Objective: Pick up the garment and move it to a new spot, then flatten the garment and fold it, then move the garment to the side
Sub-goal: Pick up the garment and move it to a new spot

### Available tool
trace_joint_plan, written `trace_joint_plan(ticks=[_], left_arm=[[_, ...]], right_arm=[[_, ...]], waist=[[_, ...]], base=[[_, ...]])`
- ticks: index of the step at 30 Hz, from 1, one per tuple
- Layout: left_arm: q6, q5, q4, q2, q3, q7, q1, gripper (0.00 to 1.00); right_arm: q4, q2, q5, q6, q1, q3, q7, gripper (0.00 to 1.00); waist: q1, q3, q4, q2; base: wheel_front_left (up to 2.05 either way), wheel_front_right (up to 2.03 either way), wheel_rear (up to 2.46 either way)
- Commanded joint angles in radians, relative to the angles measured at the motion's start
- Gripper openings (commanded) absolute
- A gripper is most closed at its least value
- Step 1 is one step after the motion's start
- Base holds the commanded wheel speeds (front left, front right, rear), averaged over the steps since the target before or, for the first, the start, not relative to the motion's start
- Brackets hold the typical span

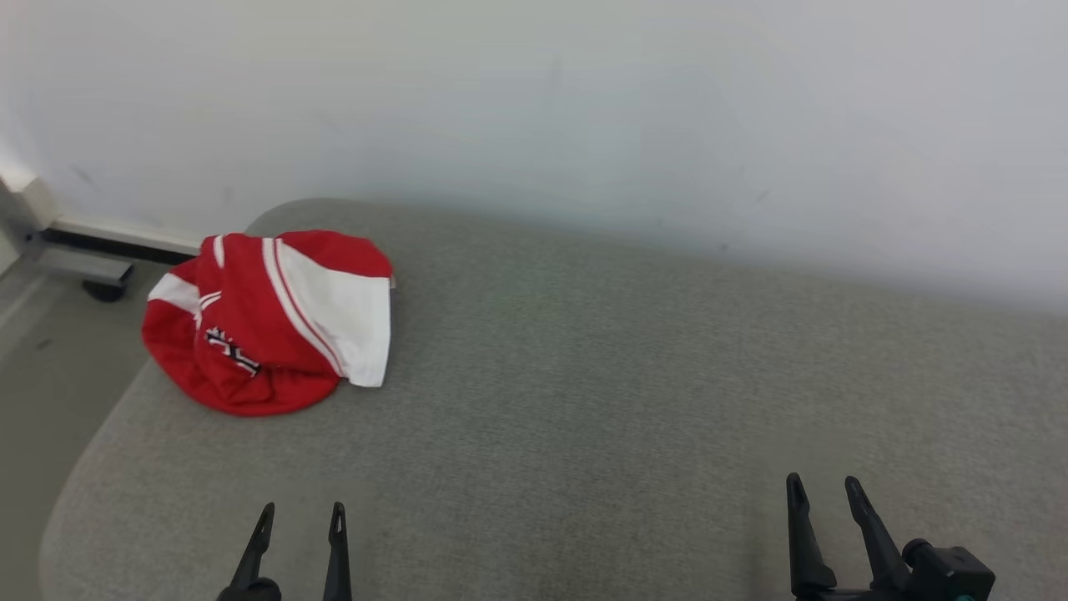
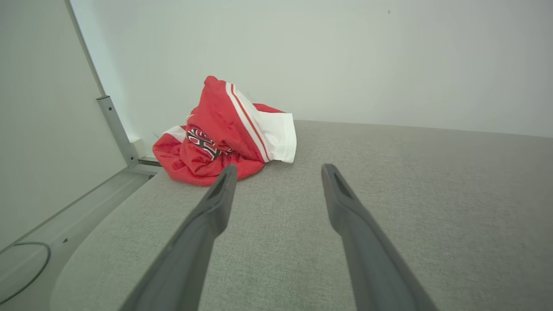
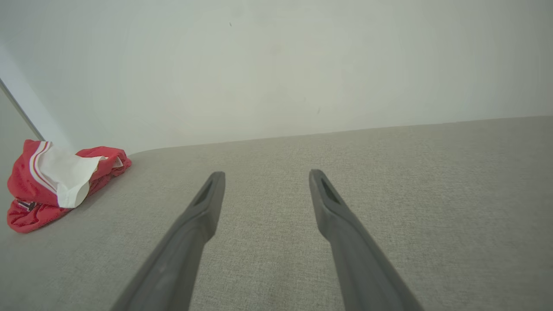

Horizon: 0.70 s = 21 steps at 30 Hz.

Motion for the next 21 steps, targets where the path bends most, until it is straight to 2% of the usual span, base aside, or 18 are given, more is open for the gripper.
trace_joint_plan(ticks=[1, 5, 21], left_arm=[[0.001, 0.005, -0.002, 0.005, 0.006, -0.004, 0.004, 1.00], [-0.002, 0.007, -0.003, 0.009, 0.012, -0.004, 0.004, 1.00], [0.039, -0.018, -0.074, -0.003, 0.085, -0.004, 0.043, 1.00]], right_arm=[[0.001, 0.001, 0.009, -0.002, -0.003, 0.004, 0.000, 1.00], [0.001, 0.001, 0.022, -0.002, -0.012, 0.012, 0.000, 1.00], [0.041, 0.001, 0.003, -0.002, -0.106, 0.102, 0.000, 1.00]], waist=[[0.0000, 0.003, 0.134, 0.0000], [0.0000, 0.009, 0.205, 0.0000], [0.0000, 0.063, 0.243, 0.0000]], base=[[0.00, 0.00, 0.00], [0.00, 0.00, 0.00], [0.00, 0.00, 0.00]])
